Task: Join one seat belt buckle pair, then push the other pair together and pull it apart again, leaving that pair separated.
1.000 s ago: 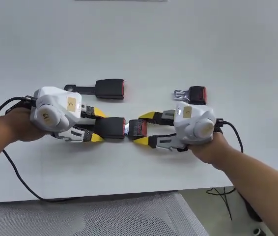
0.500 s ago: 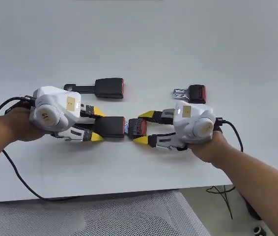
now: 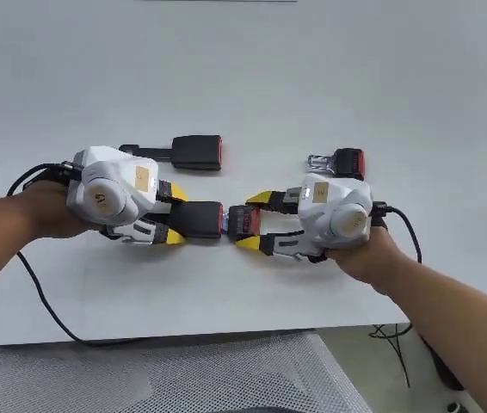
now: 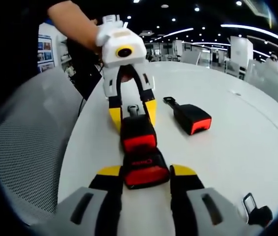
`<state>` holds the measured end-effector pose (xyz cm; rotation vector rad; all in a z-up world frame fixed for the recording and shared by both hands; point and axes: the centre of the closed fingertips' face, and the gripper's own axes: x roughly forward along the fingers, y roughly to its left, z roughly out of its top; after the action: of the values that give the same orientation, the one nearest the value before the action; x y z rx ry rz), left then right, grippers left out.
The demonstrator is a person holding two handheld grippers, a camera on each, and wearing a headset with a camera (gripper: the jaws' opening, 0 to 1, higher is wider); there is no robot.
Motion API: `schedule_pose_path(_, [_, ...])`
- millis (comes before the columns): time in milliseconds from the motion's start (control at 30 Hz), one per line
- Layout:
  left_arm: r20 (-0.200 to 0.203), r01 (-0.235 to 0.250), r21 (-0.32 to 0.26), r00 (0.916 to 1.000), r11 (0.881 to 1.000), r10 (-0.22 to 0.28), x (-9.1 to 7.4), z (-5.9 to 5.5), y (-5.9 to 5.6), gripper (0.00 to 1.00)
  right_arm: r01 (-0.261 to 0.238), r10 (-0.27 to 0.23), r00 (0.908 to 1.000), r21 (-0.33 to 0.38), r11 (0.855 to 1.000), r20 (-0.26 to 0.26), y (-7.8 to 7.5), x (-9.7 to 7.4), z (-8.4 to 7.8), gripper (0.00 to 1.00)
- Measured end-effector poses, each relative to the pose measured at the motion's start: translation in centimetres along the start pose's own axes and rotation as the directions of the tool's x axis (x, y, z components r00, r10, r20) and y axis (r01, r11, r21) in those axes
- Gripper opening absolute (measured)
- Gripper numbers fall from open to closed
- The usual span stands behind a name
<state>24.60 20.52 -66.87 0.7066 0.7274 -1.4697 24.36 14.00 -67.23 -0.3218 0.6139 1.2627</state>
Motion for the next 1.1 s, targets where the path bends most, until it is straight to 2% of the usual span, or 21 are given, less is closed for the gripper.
schedule_pose_path(33, [-0.008,0.007,-0.002,0.9999,1.000,-0.007,-0.1,0.1,-0.1,0.40,0.008,-0.008,0.9999,0.045,0.999,0.009,-0.1,-0.1,0.3,0.41])
schedule_pose_path(67, [-0.006,0.006,-0.001,1.0000,1.000,-0.006,-0.2,0.1,-0.1,0.45,0.012,-0.013,0.9996,0.054,0.998,0.023,-0.2,-0.3,0.6,0.47])
schedule_pose_path(100, [0.003,0.003,-0.010,1.0000,1.000,-0.002,-0.5,0.3,0.0,0.49,0.022,-0.025,0.9980,0.052,0.998,0.058,-0.5,-0.4,1.3,0.52])
schedule_pose_path(133, [0.017,-0.003,-0.026,0.9998,1.000,0.004,-0.8,0.6,0.1,0.55,0.032,-0.036,0.9970,0.049,0.998,0.069,-0.7,-0.6,1.7,0.56])
schedule_pose_path(200, [0.045,-0.029,-0.059,0.9985,0.998,0.031,-1.4,1.1,0.6,0.58,0.054,-0.057,0.9950,0.042,0.998,0.082,-1.1,-0.9,2.2,0.66])
schedule_pose_path(267, [0.047,-0.040,-0.090,0.9979,0.995,0.045,-1.8,1.1,1.0,0.64,0.093,-0.092,0.9913,-0.005,0.996,0.095,-1.9,-1.3,2.6,0.75])
schedule_pose_path(300, [0.051,-0.043,-0.090,0.9976,0.995,0.047,-2.0,1.2,1.1,0.67,0.090,-0.090,0.9914,0.002,0.996,0.095,-1.8,-1.4,2.7,0.76])
schedule_pose_path(433, [0.044,-0.064,-0.091,0.9967,0.994,0.068,-2.7,1.0,1.3,0.68,0.099,-0.099,0.9911,0.008,0.995,0.089,-2.4,-2.2,2.5,0.77])
schedule_pose_path(533, [0.053,-0.076,-0.103,0.9952,0.992,0.082,-3.1,1.2,1.6,0.69,0.146,-0.148,0.9886,0.071,0.987,0.027,-3.6,-2.9,1.5,0.83])
schedule_pose_path(600, [0.064,-0.087,-0.105,0.9935,0.991,0.094,-3.4,1.3,1.9,0.68,0.177,-0.179,0.9837,0.065,0.982,0.020,-4.5,-3.4,1.3,0.89])
schedule_pose_path(767, [0.074,-0.129,-0.154,0.9871,0.980,0.142,-4.3,1.0,3.5,0.68,0.204,-0.207,0.9782,0.094,0.975,0.020,-5.8,-4.6,1.0,0.91])
schedule_pose_path(933, [0.078,-0.165,-0.154,0.9808,0.974,0.179,-5.1,0.8,5.2,0.69,0.240,-0.243,0.9699,0.107,0.965,0.018,-7.4,-6.3,0.7,0.92])
schedule_pose_path(1100, [0.094,-0.192,-0.174,0.9730,0.966,0.211,-5.4,1.3,7.3,0.71,0.266,-0.267,0.9636,0.096,0.959,0.000,-9.1,-8.3,-0.4,0.92])
